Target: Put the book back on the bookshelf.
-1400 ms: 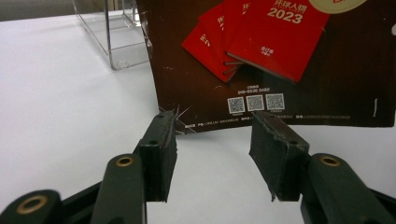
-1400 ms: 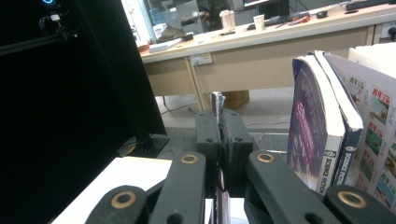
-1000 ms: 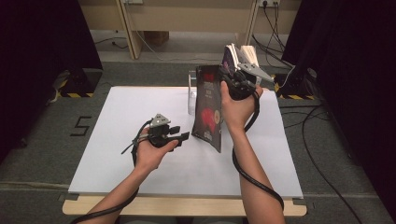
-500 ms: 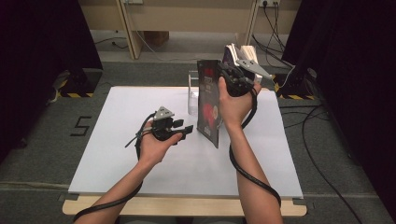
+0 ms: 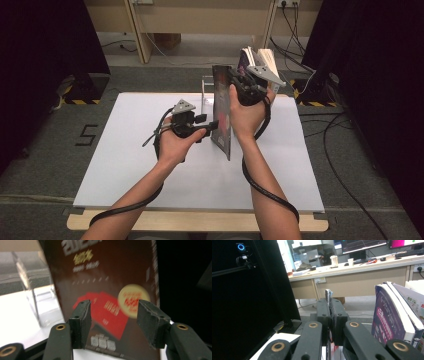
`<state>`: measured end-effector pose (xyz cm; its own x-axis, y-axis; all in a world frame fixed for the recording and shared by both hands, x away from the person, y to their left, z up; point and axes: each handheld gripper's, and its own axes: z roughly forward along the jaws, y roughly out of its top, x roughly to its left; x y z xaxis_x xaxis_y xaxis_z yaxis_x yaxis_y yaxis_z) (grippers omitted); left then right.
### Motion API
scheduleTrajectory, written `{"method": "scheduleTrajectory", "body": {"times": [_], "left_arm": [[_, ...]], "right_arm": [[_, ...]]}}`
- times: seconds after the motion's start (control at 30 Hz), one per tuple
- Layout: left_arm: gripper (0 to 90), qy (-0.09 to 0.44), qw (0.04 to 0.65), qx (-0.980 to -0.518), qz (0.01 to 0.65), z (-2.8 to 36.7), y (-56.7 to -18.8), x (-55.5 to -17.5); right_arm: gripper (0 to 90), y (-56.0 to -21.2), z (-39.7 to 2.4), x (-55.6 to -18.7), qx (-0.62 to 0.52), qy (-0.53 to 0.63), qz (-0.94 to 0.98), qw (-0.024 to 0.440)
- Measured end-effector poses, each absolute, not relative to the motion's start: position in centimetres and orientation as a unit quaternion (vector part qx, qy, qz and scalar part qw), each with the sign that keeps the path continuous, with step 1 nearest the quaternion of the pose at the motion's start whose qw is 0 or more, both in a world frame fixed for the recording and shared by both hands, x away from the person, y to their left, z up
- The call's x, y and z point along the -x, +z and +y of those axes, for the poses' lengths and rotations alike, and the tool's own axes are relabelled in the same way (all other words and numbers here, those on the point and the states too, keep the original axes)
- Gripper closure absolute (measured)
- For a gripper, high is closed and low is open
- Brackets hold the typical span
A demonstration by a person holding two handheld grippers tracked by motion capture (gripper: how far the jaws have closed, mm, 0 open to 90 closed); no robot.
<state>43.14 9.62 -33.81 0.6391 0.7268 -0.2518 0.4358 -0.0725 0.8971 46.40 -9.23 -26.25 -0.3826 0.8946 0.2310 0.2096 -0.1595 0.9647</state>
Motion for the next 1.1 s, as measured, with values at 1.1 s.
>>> {"method": "scheduleTrajectory", "body": {"times": [1.1], "left_arm": [[44.2, 0.156, 0.544, -0.713, 0.413, 4.7, -30.9, -44.8]], "right_arm": [[87.1, -26.9, -9.2, -45.5, -0.470, 0.580, 0.606, 0.274]]}}
